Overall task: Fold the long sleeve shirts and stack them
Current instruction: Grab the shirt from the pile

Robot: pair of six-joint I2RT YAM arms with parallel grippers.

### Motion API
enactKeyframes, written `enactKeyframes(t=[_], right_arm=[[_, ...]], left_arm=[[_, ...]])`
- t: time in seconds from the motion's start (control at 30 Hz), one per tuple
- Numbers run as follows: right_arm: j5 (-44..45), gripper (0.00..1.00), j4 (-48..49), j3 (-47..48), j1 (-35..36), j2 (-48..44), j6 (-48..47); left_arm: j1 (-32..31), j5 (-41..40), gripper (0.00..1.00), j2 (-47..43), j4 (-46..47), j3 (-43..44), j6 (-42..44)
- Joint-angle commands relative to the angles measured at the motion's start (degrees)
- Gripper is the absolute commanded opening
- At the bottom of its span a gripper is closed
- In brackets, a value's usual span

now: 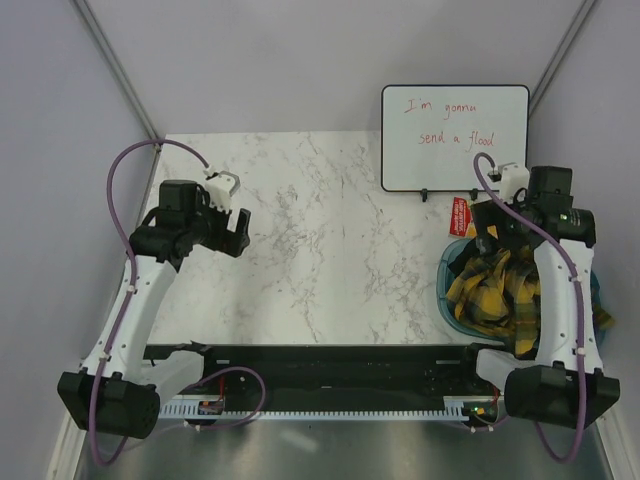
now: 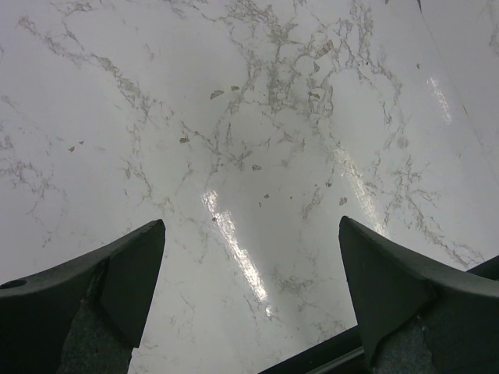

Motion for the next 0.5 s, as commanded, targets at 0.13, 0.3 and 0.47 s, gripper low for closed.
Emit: enactKeyframes(t=[0.13, 0.3, 0.47], right_arm=[[2.19, 0.98, -11.23, -3.55, -8.29, -0.26, -9.89], [7.80, 0.98, -4.57, -13.04, -9.97, 2.20, -10.77], [10.19, 0.98, 0.10, -20.95, -12.34, 3.78, -13.85]], left_arm=[[-0.40, 1.71, 0.99, 0.92, 0.02, 0.89, 0.63], [-0.40, 2.06, 0.99, 0.66, -0.60, 0.36, 1.34], [-0.40, 2.85, 1.00, 0.31, -0.69, -0.34, 1.42]])
